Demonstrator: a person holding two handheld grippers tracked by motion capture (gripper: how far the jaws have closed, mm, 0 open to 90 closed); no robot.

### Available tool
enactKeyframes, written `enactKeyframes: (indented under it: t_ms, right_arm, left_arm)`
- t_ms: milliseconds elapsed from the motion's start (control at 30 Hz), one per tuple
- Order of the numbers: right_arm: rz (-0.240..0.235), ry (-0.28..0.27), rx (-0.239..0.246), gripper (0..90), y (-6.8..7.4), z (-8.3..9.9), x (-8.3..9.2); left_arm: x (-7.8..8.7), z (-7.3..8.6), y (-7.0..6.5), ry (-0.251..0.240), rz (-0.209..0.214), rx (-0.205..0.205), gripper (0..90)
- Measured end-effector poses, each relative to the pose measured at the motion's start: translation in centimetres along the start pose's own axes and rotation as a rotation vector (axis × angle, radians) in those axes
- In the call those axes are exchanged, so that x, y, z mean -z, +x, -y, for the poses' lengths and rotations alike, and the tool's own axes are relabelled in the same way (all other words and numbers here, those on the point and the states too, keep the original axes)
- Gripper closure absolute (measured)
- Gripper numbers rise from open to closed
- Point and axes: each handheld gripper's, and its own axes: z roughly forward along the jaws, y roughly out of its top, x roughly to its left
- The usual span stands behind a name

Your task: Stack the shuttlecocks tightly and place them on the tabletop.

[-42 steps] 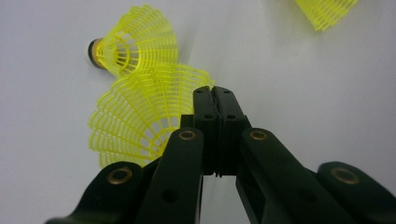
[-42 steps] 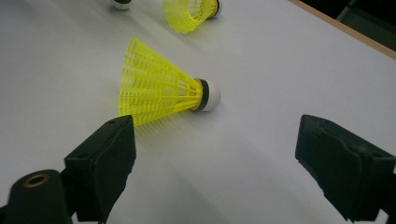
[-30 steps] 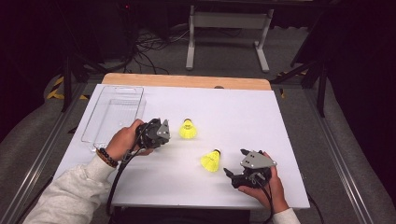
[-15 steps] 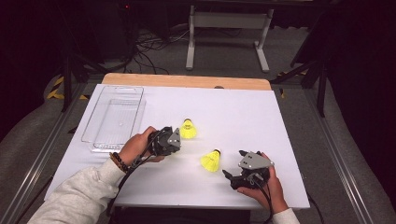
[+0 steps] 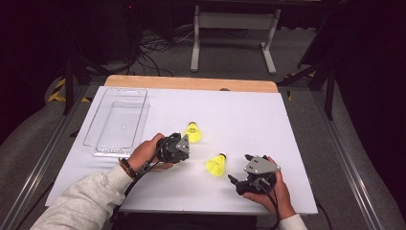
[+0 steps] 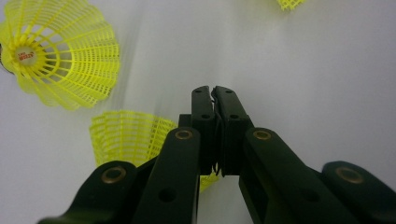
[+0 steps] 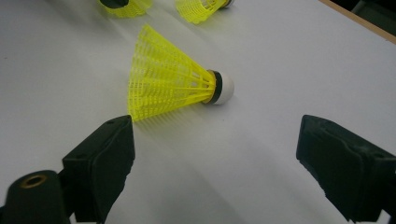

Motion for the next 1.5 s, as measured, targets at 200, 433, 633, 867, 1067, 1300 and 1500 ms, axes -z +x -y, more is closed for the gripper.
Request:
enactKeyframes:
  t_ms: [200, 433, 633, 867, 1067, 1300, 1500]
  right_arm:
    - [-0.002, -0.006, -0.003, 12.4, -0.1, 0.0, 0.1]
    - [0.007, -0.014, -0.003, 12.3, -0.1, 0.0, 0.2]
    - [0.015, -0.023, -0.01, 12.3, -0.3, 0.0, 0.4]
    - [0.033, -0.039, -0.021, 12.5, -0.5, -0.1, 0.7]
    - [0.054, -0.058, -0.023, 13.8, -0.5, -0.1, 0.9]
    - [0.06, -0.097, -0.034, 15.9, -0.7, -0.1, 1.3]
    - [0.069, -0.097, -0.031, 13.7, -0.6, -0.2, 1.4]
  left_arm:
    - [0.5, 0.0, 0.2, -0.038, 0.001, 0.006, 86.4]
    - [2.6, 0.1, 0.5, -0.123, -0.03, 0.029, 83.9]
    - [4.4, 0.6, 0.8, -0.175, -0.065, 0.025, 83.5]
    - [6.3, 1.4, 1.0, -0.238, -0.111, 0.012, 80.1]
    - [8.4, 2.9, 1.3, -0.297, -0.162, 0.022, 78.0]
    - [9.7, 4.0, 1.4, -0.345, -0.197, 0.02, 75.2]
    - [10.4, 4.6, 1.1, -0.378, -0.237, 0.009, 69.2]
